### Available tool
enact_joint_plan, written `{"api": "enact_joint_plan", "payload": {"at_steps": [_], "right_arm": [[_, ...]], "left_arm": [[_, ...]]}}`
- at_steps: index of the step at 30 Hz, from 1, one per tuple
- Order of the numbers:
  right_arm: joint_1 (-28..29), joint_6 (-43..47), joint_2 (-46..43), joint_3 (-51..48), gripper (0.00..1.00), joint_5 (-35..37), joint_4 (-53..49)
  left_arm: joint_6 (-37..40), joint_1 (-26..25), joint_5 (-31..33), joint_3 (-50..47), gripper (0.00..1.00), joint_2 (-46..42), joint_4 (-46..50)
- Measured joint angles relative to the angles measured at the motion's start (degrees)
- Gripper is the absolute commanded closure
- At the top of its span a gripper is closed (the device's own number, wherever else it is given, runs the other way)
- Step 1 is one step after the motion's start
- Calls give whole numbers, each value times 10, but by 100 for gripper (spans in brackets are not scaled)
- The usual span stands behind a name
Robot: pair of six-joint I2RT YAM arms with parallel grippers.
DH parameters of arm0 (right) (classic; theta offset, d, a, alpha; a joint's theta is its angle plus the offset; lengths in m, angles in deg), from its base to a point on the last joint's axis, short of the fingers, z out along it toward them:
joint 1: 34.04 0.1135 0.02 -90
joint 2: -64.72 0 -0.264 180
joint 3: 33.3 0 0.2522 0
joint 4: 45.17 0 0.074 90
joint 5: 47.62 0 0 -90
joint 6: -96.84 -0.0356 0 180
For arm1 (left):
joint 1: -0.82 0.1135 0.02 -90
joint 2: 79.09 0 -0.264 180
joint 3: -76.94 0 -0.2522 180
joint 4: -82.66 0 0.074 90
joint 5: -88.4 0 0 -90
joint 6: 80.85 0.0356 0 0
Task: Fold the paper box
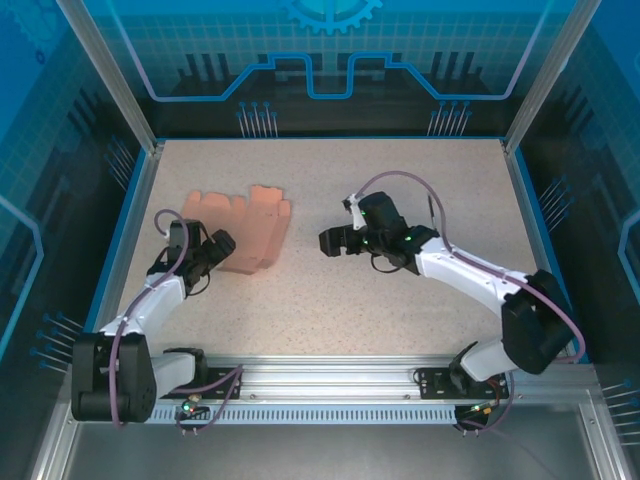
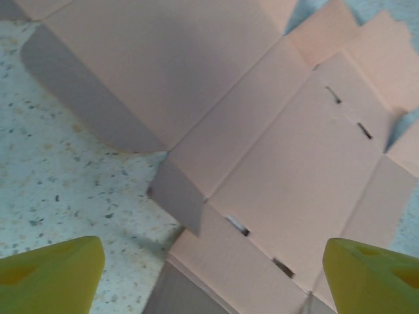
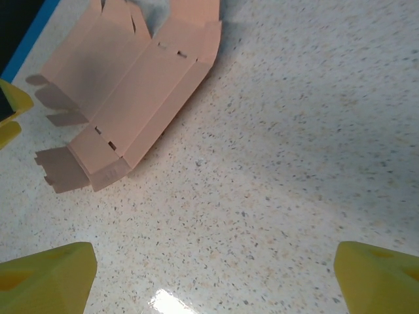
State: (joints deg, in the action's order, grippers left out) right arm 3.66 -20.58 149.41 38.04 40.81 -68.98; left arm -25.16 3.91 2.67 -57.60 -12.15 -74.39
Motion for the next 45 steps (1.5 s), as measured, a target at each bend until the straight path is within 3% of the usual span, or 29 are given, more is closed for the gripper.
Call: {"api": "enact_joint_plan", "payload": {"at_steps": [16,25,38,42,45], "right_arm": [[10,6,89,53,6,-14,-2],[10,4,127,64,7,-37,-2],[-23,-10,159,78,15,-78,16],[-38,-16,198,104,22,-89,15],[-39,-16,240,143,27,-99,15]], "left_arm": [[-31,14,-35,7,57,142,-53],[-58,-5,-76,8,69,148,-89],[-112,-181,-96,-3,69,148,-122],[-113,-197,-94,-3,63,148,-118],[-104,-197,-79,3,54,135,-98]]}}
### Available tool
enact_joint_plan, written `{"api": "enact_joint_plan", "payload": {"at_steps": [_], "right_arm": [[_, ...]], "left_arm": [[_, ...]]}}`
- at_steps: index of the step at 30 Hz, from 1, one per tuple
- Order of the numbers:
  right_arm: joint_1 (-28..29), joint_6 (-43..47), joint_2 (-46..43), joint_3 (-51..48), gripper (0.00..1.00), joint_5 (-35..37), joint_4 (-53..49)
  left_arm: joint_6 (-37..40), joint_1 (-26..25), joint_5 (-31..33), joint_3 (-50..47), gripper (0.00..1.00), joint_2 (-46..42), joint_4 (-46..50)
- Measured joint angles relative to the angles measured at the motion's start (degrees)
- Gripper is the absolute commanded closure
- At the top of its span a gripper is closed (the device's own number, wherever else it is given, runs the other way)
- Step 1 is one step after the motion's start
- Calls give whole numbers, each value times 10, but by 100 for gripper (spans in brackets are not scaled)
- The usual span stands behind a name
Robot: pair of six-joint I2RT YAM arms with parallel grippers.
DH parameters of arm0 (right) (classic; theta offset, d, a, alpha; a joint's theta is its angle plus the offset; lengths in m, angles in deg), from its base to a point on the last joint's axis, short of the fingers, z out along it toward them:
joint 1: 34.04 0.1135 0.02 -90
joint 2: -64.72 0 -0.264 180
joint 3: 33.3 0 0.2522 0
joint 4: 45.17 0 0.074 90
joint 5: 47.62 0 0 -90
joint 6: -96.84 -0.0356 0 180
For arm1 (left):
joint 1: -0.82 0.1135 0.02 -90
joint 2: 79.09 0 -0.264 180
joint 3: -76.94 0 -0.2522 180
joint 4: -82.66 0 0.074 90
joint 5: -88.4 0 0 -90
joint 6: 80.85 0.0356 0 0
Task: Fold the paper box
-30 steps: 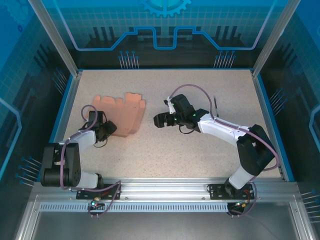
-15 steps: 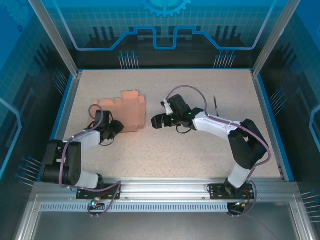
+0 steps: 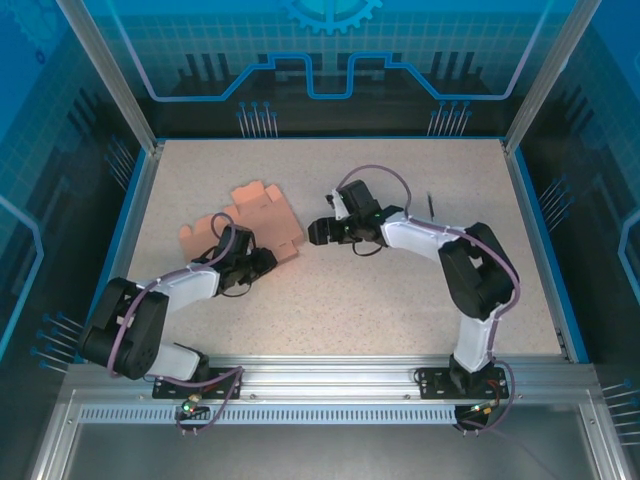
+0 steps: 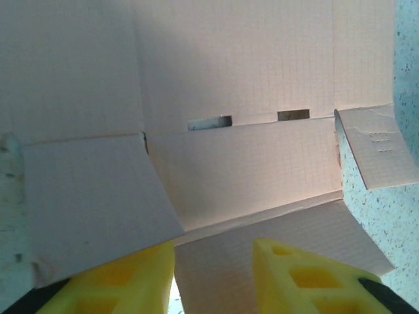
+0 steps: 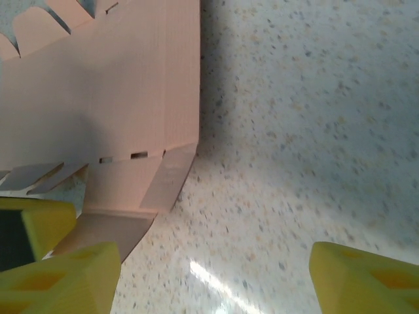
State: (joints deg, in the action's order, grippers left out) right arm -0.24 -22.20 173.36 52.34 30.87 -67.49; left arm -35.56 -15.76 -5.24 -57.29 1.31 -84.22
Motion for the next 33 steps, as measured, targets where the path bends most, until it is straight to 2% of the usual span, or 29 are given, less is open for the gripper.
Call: {"api": "enact_joint_plan", "payload": {"at_steps": [5,8,21,33], "right_arm": [[2,-6,67,66,32,-21,5],[6,-11,99,95,35,-27,6],[12,-56,183,148,56,-75,27],[12,-83,200,162,90,-104,66]], "left_arm": [[26,0,33,11,39,-54,36],[40,0,53,16,35,-85,54],[63,0,99,16,32,-163,103],[78,0,103,16,29,-172,116]]}}
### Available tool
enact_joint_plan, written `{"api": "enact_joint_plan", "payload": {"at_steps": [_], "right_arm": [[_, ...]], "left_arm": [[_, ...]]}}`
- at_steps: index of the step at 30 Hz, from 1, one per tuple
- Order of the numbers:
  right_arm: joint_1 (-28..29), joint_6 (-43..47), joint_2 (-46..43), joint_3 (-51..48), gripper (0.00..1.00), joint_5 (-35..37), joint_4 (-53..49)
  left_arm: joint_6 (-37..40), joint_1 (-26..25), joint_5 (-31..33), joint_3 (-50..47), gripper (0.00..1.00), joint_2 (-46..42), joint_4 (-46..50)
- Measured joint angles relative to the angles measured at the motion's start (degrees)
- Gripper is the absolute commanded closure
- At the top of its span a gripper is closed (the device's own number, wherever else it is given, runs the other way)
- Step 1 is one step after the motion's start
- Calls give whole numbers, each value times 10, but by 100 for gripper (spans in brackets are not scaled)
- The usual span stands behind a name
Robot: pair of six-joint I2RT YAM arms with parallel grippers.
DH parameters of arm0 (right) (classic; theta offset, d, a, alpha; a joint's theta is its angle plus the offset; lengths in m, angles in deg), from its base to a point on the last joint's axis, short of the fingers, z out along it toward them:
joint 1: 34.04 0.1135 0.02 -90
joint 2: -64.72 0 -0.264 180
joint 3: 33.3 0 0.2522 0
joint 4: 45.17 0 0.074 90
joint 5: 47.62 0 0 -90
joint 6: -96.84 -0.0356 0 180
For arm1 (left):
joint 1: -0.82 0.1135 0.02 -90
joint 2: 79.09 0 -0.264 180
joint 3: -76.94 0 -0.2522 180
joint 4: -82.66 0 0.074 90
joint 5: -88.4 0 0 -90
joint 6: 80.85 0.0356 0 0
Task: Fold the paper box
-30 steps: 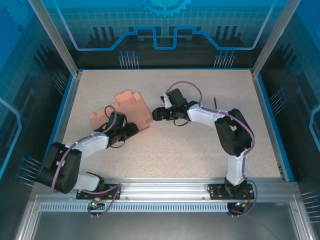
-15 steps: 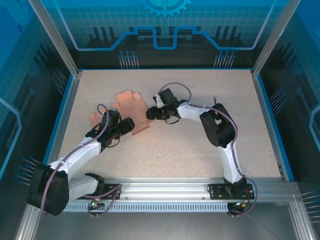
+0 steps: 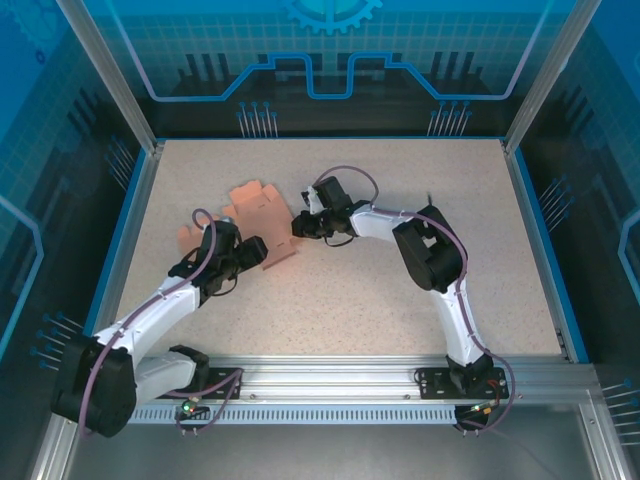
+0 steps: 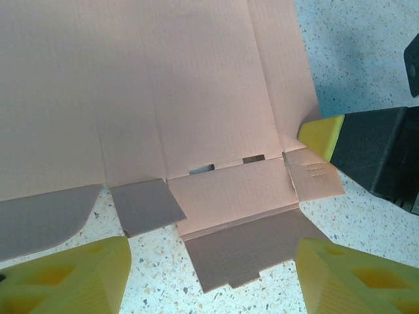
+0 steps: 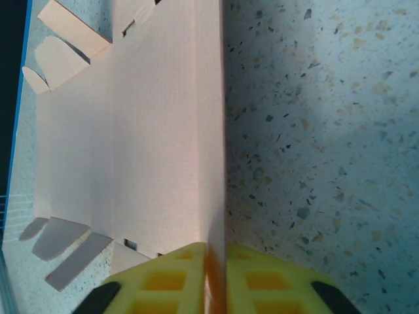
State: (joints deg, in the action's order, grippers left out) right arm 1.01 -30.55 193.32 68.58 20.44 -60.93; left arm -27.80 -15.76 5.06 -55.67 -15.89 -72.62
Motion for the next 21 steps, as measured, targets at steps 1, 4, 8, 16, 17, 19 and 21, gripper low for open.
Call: {"api": "enact_joint_plan", "payload": {"at_steps": [1,4,8,16,17,19,21], "right_arm": [[-2,4,-5,-9,92,-1,2],[-15,35,-49,-59,93,-7,-6],[-50,103,-157,-141,94,-13,-50],[-158,212,-362,-284,95,-50,-101],[-163,223,-374,-293,94,-52,-110],[-163,242,-389,-304,95,-56,-124],[-163,259,-403,-314,95,-59,-135]], "left_arm": [[2,0,0,0,27,-5,3],[13,0,0,1,24,-25,13],[27,0,0,7,21,-55,14],[77,-1,-27,2,21,-34,-127],[89,-1,-32,3,21,-18,-149],[116,-2,-42,6,21,19,-182],[146,-2,-58,17,21,62,-202]]}}
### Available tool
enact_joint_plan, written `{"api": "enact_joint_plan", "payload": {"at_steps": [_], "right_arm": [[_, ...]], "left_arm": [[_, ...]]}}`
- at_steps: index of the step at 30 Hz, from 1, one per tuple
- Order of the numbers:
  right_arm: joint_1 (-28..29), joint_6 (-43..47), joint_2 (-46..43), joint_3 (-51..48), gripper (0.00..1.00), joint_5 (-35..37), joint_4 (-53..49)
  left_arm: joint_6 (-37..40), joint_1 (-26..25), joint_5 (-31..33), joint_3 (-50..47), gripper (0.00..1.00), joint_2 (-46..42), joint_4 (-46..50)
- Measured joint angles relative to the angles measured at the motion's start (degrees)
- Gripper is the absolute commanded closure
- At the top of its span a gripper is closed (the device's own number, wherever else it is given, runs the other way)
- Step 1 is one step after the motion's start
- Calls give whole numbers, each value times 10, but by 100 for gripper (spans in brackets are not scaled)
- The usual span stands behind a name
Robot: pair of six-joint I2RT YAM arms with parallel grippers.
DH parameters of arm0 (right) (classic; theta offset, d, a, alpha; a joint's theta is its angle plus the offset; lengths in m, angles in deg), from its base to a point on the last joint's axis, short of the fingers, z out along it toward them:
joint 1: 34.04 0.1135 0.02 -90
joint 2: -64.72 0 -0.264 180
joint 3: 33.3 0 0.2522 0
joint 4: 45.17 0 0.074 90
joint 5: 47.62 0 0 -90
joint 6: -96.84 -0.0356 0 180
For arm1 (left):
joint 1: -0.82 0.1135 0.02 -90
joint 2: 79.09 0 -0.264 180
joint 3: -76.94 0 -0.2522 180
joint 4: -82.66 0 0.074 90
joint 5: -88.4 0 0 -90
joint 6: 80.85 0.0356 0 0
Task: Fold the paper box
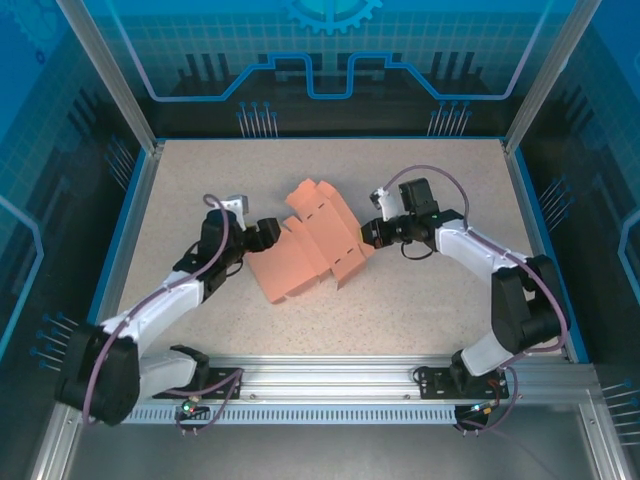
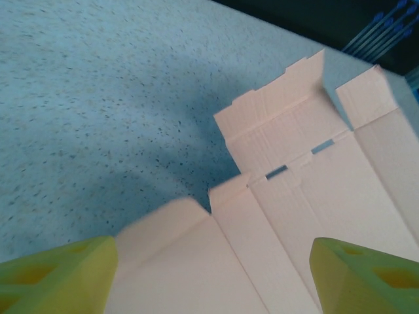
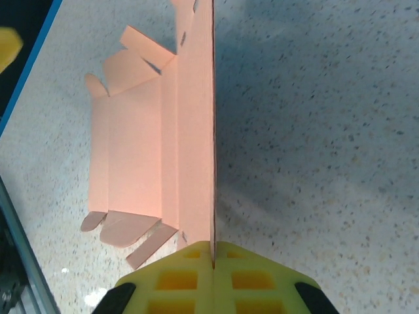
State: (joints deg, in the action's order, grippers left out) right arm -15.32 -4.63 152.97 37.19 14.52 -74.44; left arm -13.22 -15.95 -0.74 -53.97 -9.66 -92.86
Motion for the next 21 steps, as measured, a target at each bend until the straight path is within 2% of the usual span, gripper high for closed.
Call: {"api": "enact_joint_plan", "payload": {"at_steps": [4,11,16,19,21], "right_arm": [[-3,29,-38,-9,95,-7,-19],[-11,70,-78,-9,96,-38,-21],[-11,96,-79,-9,96,-48,-21],[-11,112,-79,-9,97,-61,-20],[-11,123,-80,-10,97,-70,-20]], "left_arm": [[88,0,-47,31,22,70,-31],[245,0,-93,90,21,128,-51],[307,0,-103,145,20,151,-39],[332,2,-127,161,24,151,-26],[348,7,-150,176,31,152,-7]]}}
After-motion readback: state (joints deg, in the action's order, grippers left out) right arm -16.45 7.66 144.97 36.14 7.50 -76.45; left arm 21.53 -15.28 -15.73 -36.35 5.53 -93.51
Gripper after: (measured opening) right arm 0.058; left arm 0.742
